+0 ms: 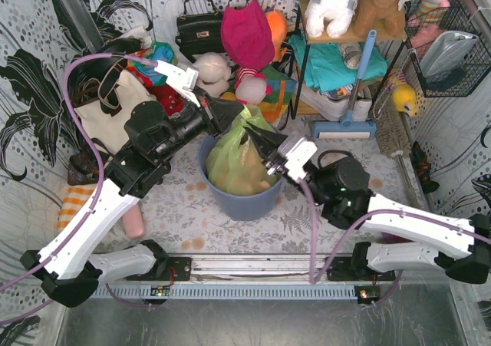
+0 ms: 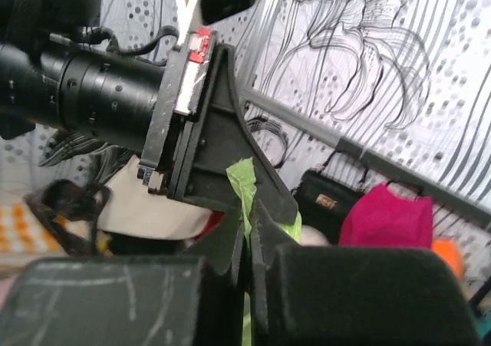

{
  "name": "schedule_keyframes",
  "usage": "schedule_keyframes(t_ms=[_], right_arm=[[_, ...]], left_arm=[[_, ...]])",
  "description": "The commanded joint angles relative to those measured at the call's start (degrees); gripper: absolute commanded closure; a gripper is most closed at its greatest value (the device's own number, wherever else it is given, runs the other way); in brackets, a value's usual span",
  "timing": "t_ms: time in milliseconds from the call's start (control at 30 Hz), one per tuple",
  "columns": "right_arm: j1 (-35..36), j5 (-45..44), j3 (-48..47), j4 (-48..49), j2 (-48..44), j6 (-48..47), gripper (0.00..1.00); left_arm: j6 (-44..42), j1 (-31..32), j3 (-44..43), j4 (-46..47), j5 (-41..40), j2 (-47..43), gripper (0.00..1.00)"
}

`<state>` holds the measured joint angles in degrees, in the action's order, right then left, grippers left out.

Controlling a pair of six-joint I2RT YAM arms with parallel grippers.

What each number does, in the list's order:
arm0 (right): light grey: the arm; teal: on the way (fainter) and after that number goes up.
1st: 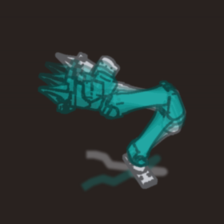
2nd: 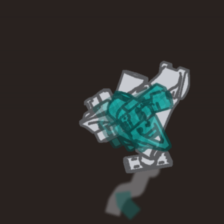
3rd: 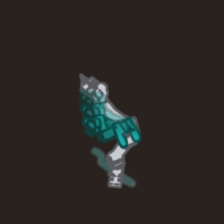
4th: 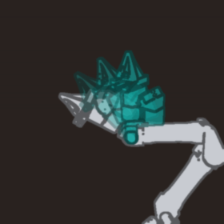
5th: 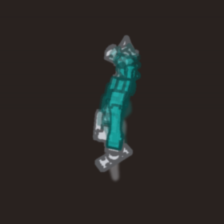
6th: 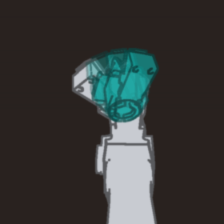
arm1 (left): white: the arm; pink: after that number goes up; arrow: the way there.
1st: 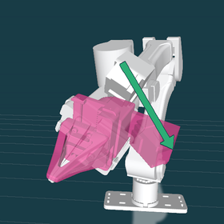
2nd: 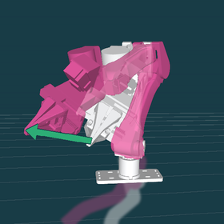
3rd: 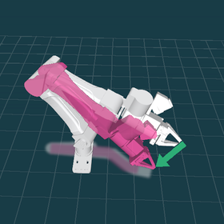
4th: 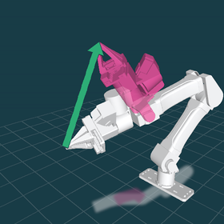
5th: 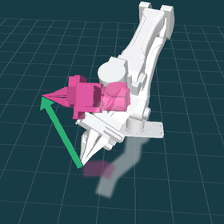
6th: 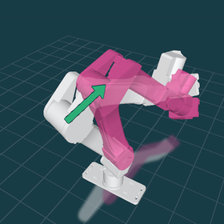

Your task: Tie the trash bag

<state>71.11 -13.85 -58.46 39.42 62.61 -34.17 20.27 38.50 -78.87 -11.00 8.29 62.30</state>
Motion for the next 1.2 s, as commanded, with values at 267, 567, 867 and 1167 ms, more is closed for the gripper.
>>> schedule_keyframes(t_ms=[267,567,867,1167], right_arm=[[-0.10,2.90,-16.88,-45.11,-1.06,46.68,1.00],[-0.18,5.05,-12.82,-54.03,-2.51,56.30,1.00],[-0.14,11.30,-2.90,-52.48,-5.99,65.00,1.00],[-0.18,16.36,3.53,-51.84,-11.97,70.86,1.00]], left_arm=[[-8.35,-0.30,-6.60,-0.18,-7.24,4.32,1.00],[-10.85,-0.27,-6.17,-2.65,-12.25,6.15,1.00],[-11.32,-0.98,-0.43,-6.61,-24.81,7.63,1.00],[-11.57,-4.12,-6.72,-12.20,-31.55,15.46,1.00]])
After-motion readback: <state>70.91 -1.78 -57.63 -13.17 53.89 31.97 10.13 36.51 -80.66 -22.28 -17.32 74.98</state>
